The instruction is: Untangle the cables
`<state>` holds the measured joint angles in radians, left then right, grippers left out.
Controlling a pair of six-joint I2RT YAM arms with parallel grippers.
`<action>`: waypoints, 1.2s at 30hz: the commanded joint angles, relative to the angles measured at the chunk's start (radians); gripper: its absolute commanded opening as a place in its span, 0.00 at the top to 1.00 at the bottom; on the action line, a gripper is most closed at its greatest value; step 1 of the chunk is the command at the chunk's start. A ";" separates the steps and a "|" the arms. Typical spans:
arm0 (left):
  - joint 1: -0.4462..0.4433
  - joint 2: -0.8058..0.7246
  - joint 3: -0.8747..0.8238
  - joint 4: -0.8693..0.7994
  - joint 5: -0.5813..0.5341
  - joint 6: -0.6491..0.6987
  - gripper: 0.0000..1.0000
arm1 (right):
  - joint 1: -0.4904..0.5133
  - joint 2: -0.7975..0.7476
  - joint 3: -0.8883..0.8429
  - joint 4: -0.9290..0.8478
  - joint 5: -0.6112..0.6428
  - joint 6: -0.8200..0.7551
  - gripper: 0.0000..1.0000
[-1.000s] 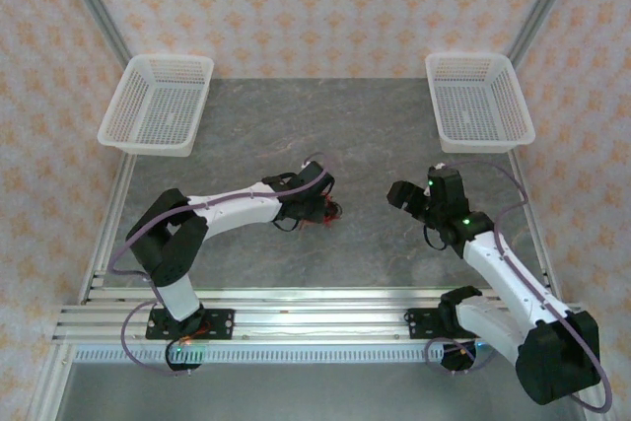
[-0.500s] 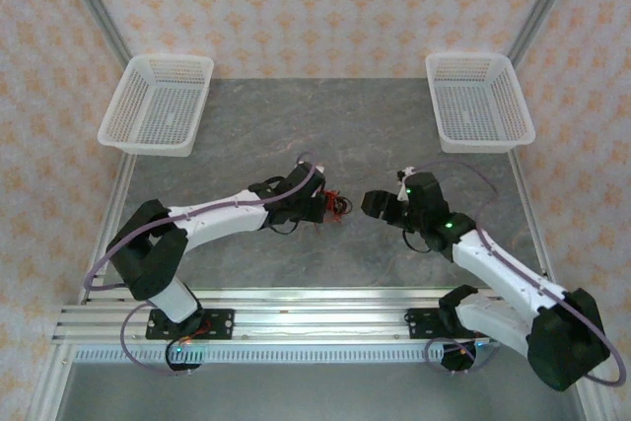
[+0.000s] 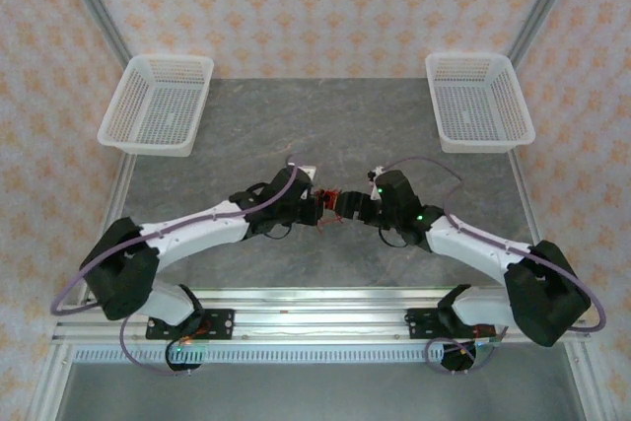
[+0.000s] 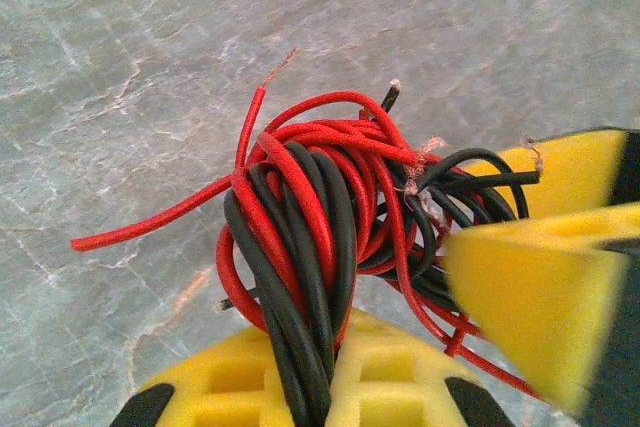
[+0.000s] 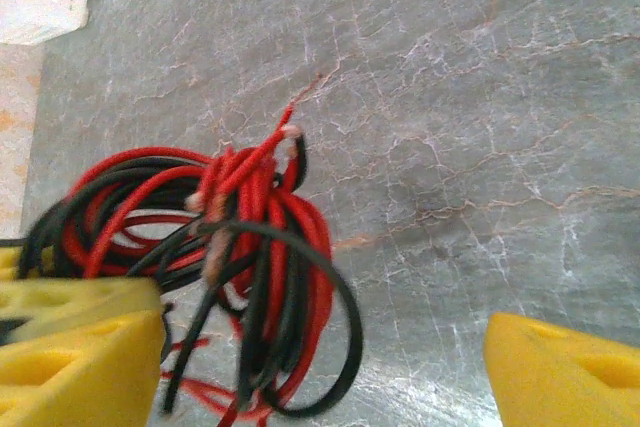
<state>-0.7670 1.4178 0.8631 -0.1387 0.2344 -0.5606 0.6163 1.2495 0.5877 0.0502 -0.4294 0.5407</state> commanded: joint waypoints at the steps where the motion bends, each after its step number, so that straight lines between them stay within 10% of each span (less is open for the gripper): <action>1: -0.007 -0.080 -0.017 0.085 0.062 0.004 1.00 | 0.003 0.004 0.037 0.086 -0.078 -0.081 0.23; 11: -0.002 -0.213 -0.064 0.175 0.245 0.118 1.00 | -0.111 -0.156 -0.004 0.196 -0.417 -0.296 0.69; 18: 0.034 -0.262 -0.061 0.220 0.398 0.206 1.00 | -0.193 -0.263 0.010 0.161 -0.663 -0.459 0.84; 30: 0.136 -0.318 -0.043 0.302 0.593 0.252 1.00 | -0.196 -0.263 0.127 -0.062 -1.063 -0.830 0.85; 36: 0.141 -0.312 -0.051 0.349 0.660 0.240 1.00 | -0.196 -0.218 0.218 -0.191 -1.041 -0.904 0.83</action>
<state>-0.6338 1.0950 0.7883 0.0834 0.8871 -0.3325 0.3820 1.0267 0.7509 -0.0818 -1.2655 -0.2764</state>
